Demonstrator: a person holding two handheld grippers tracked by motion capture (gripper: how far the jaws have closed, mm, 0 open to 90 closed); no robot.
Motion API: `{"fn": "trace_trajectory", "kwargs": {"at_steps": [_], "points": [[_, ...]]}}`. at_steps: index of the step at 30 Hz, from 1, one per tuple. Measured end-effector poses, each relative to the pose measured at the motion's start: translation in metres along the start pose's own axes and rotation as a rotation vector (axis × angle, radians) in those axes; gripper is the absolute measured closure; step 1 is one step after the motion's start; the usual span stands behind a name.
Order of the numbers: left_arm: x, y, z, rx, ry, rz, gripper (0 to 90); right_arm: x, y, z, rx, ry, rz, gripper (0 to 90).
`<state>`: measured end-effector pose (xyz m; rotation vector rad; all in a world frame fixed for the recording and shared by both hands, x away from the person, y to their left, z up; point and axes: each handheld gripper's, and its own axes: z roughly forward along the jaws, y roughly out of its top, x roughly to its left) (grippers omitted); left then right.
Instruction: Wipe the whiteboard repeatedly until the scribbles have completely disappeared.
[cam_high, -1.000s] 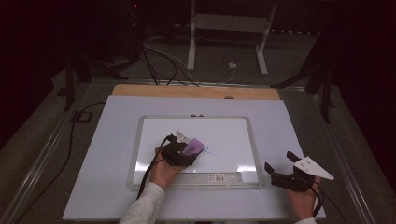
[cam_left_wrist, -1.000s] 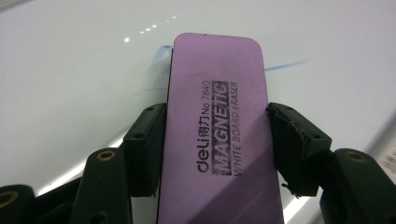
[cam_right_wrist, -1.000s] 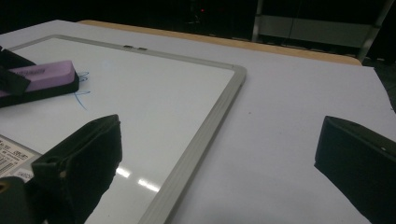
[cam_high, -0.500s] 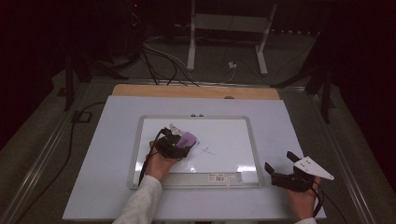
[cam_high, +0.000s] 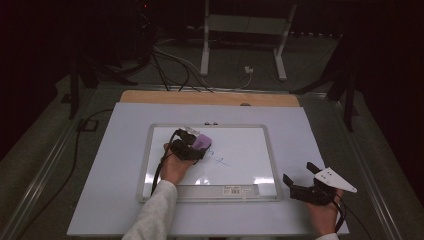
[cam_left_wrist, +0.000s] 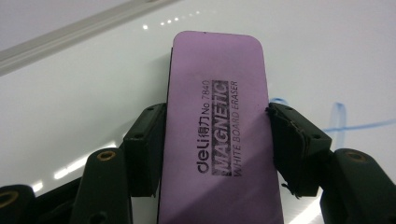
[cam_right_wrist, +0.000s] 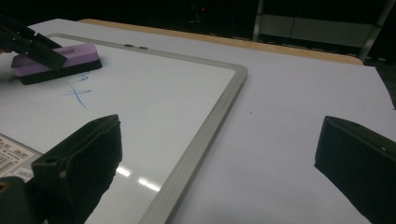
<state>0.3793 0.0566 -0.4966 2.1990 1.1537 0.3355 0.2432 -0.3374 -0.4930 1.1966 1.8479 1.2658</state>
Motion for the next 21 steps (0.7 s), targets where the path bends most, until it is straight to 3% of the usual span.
{"fn": "trace_trajectory", "kwargs": {"at_steps": [5,10,12,17,21], "points": [[-0.023,-0.006,-0.004,-0.002,-0.032,0.076,41.7,0.0,0.0,-0.001,-0.003,-0.002,0.001,0.8],[-0.021,-0.009,-0.007,0.0,-0.027,0.086,41.8,-0.001,0.0,-0.002,-0.007,-0.003,0.004,0.8],[-0.013,-0.008,-0.007,0.002,0.008,0.068,41.8,-0.001,0.0,-0.002,-0.006,-0.004,0.004,0.8],[0.01,0.0,-0.002,0.006,0.035,-0.009,41.8,-0.001,0.0,-0.002,-0.006,-0.002,0.002,0.8],[0.012,0.005,0.002,0.013,0.041,-0.03,41.8,-0.001,0.0,-0.001,-0.004,-0.002,0.001,0.8]]}}
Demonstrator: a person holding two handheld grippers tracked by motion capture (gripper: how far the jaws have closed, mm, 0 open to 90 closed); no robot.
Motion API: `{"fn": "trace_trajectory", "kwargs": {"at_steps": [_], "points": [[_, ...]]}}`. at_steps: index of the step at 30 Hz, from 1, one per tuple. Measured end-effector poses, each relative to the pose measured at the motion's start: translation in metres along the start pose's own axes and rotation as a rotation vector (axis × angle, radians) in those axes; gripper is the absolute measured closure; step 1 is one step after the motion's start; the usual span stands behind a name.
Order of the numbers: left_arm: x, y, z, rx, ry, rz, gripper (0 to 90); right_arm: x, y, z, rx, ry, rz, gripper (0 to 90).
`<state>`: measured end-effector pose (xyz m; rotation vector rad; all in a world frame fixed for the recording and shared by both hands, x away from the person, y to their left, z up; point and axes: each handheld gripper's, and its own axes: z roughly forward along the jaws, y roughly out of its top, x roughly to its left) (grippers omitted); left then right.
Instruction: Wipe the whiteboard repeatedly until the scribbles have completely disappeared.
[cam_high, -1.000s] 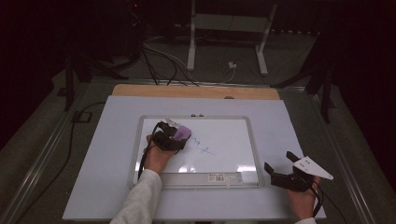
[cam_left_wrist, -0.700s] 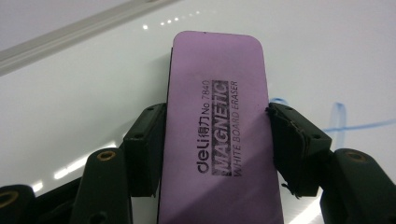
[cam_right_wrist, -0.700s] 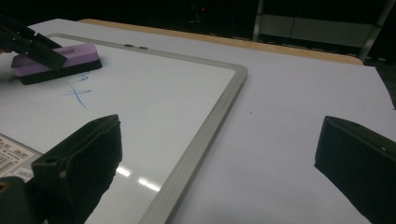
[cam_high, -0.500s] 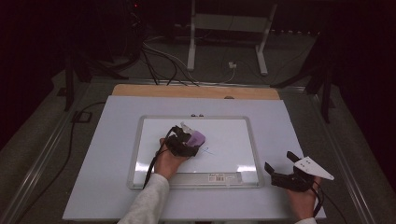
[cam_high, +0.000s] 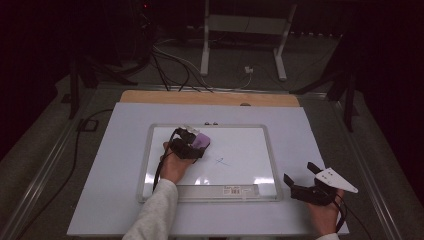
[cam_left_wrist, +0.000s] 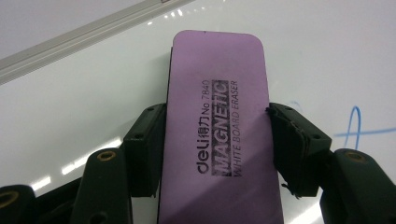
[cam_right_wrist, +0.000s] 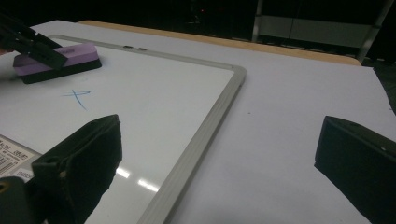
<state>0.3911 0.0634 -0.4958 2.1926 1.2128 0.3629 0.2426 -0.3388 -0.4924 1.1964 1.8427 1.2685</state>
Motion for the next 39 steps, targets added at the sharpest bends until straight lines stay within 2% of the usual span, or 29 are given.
{"fn": "trace_trajectory", "kwargs": {"at_steps": [1,3,9,11,14,17,19,21,23,24,28,30,37,39], "points": [[-0.002,0.001,0.0,0.001,0.002,0.004,41.8,0.0,0.0,0.0,0.0,0.0,0.0,0.8],[-0.006,0.001,0.0,0.013,-0.049,0.008,41.8,0.0,0.0,0.0,0.001,0.001,0.0,0.8],[-0.036,-0.003,-0.004,0.035,-0.095,0.127,41.8,0.001,0.0,0.0,-0.002,0.001,0.0,0.8],[-0.04,-0.005,-0.007,0.033,-0.084,0.152,41.8,0.0,0.0,-0.001,-0.002,-0.002,0.002,0.7],[-0.035,-0.007,-0.008,0.032,-0.078,0.141,41.8,-0.001,0.0,-0.001,-0.003,-0.004,0.003,0.8],[-0.023,-0.006,-0.008,0.031,-0.025,0.121,41.8,-0.001,0.0,-0.002,-0.003,-0.003,0.002,0.8],[-0.011,-0.004,-0.007,0.03,-0.001,0.08,41.8,-0.001,0.0,-0.001,-0.003,-0.003,0.004,0.8],[-0.002,-0.002,-0.004,0.025,-0.011,0.029,41.9,0.0,0.0,-0.001,-0.002,-0.003,0.004,0.8],[-0.002,-0.001,-0.003,0.024,-0.01,0.018,41.8,0.0,0.0,-0.001,-0.003,0.0,0.0,0.8],[-0.005,-0.001,-0.003,0.024,0.003,0.029,41.8,0.0,0.0,0.0,-0.003,0.0,0.0,0.8],[-0.023,0.001,-0.002,0.026,-0.011,0.091,41.8,0.001,0.0,0.001,0.003,0.0,-0.002,0.8],[-0.032,0.001,-0.001,0.024,-0.02,0.108,41.8,0.001,0.0,0.0,0.001,0.0,-0.004,0.8],[-0.066,-0.001,-0.002,0.029,-0.075,0.203,41.8,0.001,0.0,0.0,0.002,0.001,-0.002,0.8],[-0.075,-0.002,-0.003,0.037,-0.104,0.229,41.8,0.001,0.0,0.0,0.002,0.001,-0.003,0.8]]}}
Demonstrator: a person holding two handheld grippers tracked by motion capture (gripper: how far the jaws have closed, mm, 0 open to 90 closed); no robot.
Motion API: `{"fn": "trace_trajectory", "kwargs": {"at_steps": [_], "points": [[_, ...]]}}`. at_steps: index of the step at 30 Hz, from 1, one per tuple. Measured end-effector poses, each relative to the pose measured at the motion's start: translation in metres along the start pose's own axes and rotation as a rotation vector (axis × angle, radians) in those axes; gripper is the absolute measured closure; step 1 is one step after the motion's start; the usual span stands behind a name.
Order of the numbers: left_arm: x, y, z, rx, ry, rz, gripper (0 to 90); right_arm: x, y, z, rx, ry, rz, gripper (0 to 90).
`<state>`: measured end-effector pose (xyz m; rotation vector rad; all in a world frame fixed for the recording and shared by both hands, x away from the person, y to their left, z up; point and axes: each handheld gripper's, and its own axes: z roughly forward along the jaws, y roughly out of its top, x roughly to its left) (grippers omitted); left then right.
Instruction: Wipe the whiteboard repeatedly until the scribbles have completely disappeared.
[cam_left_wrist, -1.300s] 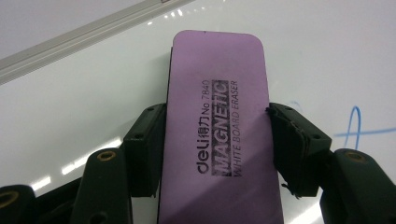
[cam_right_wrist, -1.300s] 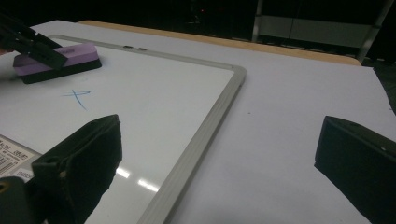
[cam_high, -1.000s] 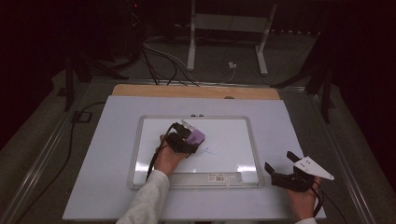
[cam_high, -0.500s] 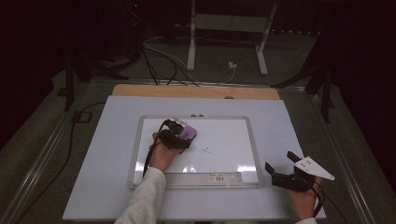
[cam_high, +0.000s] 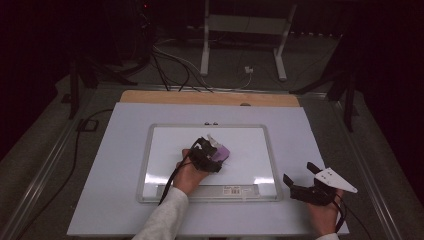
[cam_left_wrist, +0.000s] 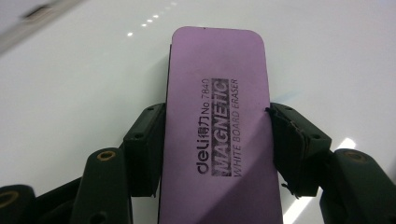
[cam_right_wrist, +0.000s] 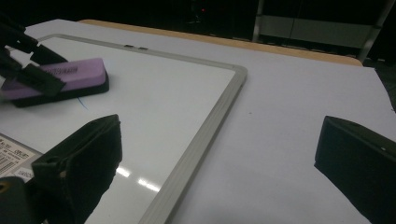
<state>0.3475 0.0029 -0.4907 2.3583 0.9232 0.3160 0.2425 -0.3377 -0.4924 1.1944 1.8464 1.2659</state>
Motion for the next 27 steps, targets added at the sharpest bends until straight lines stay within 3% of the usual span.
{"fn": "trace_trajectory", "kwargs": {"at_steps": [2,4,6,10,13,15,20,27], "points": [[-0.006,0.0,-0.001,-0.002,0.014,0.028,41.8,0.0,0.0,0.0,-0.002,0.0,0.0,0.8],[-0.004,0.0,0.0,-0.003,0.005,0.026,41.8,-0.001,0.0,-0.001,-0.005,-0.001,0.003,0.8],[0.002,-0.001,-0.001,-0.002,0.029,0.018,41.9,-0.001,0.0,-0.001,-0.005,-0.003,0.004,0.8],[0.023,-0.003,-0.003,0.009,0.098,-0.026,41.8,-0.002,0.0,-0.002,-0.005,-0.004,0.006,0.8],[0.033,-0.005,-0.003,0.007,0.083,-0.078,41.8,-0.002,0.0,-0.001,-0.005,-0.003,0.006,0.8],[0.029,-0.004,-0.003,0.01,0.096,-0.065,41.8,-0.001,0.0,-0.001,-0.004,-0.001,0.005,0.8],[0.008,0.0,0.002,-0.007,0.036,-0.028,41.8,0.0,0.0,0.001,-0.001,0.002,-0.001,0.8],[-0.022,0.006,0.004,-0.005,-0.011,0.047,41.8,0.0,0.0,0.0,0.0,0.001,0.0,0.8]]}}
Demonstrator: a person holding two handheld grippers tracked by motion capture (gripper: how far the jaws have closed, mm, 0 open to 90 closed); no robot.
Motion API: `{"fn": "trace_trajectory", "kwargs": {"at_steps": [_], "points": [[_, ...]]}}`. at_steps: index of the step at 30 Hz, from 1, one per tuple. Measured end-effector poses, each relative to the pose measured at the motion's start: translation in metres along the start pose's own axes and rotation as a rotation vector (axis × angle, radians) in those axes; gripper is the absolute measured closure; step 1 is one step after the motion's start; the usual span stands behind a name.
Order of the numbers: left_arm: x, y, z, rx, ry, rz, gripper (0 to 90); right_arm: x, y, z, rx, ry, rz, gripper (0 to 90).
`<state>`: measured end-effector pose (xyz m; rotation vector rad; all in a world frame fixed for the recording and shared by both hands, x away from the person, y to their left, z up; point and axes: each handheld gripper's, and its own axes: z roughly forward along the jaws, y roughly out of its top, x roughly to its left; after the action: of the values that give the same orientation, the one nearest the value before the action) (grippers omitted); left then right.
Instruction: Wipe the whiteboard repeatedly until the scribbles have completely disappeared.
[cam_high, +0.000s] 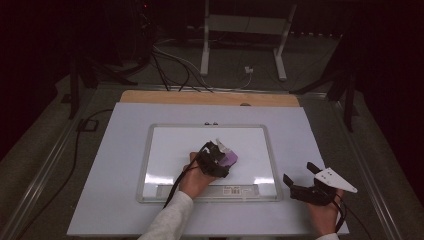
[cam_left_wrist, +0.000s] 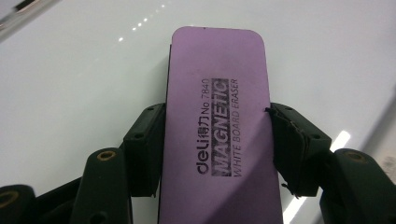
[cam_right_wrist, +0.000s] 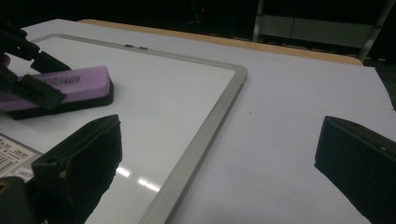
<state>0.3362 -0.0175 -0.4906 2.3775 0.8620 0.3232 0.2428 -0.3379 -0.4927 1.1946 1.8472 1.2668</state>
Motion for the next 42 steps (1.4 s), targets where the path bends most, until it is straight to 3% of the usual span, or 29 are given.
{"fn": "trace_trajectory", "kwargs": {"at_steps": [3,5,7,11,14,17,25,29,31,36,42], "points": [[-0.005,0.0,-0.001,0.003,0.007,0.027,41.8,0.0,0.0,0.0,0.0,-0.001,0.0,0.8],[-0.002,0.0,-0.001,0.004,0.009,0.02,41.8,0.0,0.0,-0.001,-0.002,-0.001,0.001,0.8],[0.004,-0.001,-0.002,0.014,0.043,0.02,41.9,-0.001,0.0,-0.002,-0.006,-0.003,0.002,0.8],[0.026,-0.007,-0.006,0.022,0.099,-0.042,41.9,-0.002,0.0,-0.003,-0.007,-0.006,0.007,0.8],[0.036,-0.009,-0.007,0.024,0.095,-0.086,41.9,-0.002,0.0,-0.002,-0.007,-0.005,0.004,0.8],[0.031,-0.008,-0.006,0.022,0.105,-0.073,41.8,-0.001,0.0,-0.001,-0.004,-0.003,0.004,0.8],[0.0,-0.002,-0.002,0.006,0.008,-0.013,41.8,-0.001,0.0,-0.001,-0.004,-0.002,0.003,0.8],[-0.006,-0.002,-0.003,0.006,0.008,0.014,41.8,-0.001,0.0,-0.002,-0.004,-0.004,0.005,0.8],[-0.003,-0.003,-0.003,0.006,0.006,0.002,41.8,-0.001,0.0,-0.002,-0.006,-0.004,0.002,0.8],[0.011,-0.005,-0.005,0.015,0.053,-0.022,41.8,-0.002,0.0,-0.002,-0.004,-0.006,0.008,0.8],[0.037,-0.011,-0.008,0.017,0.117,-0.108,41.9,-0.002,0.0,-0.002,-0.004,-0.006,0.007,0.8]]}}
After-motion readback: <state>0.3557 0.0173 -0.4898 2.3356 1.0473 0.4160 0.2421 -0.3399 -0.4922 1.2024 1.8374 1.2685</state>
